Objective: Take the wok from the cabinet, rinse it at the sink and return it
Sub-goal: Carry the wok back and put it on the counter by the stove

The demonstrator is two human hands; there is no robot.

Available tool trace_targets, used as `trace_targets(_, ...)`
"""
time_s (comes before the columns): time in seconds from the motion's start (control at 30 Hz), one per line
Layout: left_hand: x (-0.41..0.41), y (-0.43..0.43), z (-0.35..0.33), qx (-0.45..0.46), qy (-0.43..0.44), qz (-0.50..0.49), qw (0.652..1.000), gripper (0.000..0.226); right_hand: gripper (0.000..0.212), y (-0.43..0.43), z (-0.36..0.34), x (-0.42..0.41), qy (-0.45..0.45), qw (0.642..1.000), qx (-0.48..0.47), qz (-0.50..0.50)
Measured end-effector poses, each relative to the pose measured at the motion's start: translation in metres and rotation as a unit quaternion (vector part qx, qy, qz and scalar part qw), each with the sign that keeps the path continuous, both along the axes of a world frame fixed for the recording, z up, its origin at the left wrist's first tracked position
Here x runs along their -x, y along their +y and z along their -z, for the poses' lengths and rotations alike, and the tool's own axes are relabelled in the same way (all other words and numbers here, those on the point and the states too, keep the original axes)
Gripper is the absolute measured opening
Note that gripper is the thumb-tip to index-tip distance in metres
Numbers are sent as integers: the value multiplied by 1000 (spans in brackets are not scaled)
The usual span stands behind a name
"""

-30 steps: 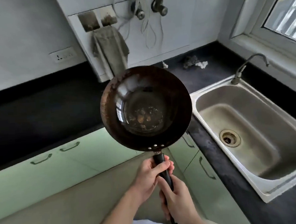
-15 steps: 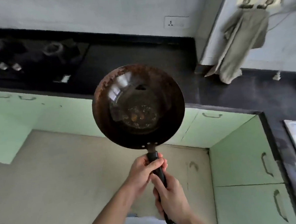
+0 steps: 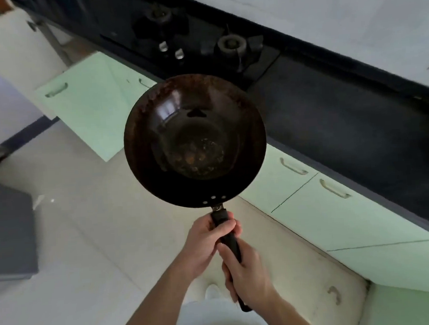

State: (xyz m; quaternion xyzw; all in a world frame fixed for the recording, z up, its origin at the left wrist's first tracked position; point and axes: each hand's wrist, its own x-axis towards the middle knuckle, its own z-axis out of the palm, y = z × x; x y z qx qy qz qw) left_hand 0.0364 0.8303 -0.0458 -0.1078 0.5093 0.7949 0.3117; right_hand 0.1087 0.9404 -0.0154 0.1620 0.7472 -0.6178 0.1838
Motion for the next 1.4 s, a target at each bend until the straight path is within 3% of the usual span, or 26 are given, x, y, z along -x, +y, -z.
trace_targets(0.33, 62, -88, 9, -27, -32, -192, 980, 12, 21, -71, 11, 106, -30, 983, 3, -180)
trace_targets(0.67, 183, -151, -4, -7, -41, -329, 943, 13, 27, -130, 19, 262, -7, 954, 47, -297)
trace_targets(1.1, 253, -243, 5, 14, -42, -423, 905, 17, 27, -227, 33, 354, -11, 923, 60, -380)
trace_targets(1.4, 312, -384, 16, 21, -30, -429, 903, 19, 28, -372, 41, 416, -14, 925, 36, -379)
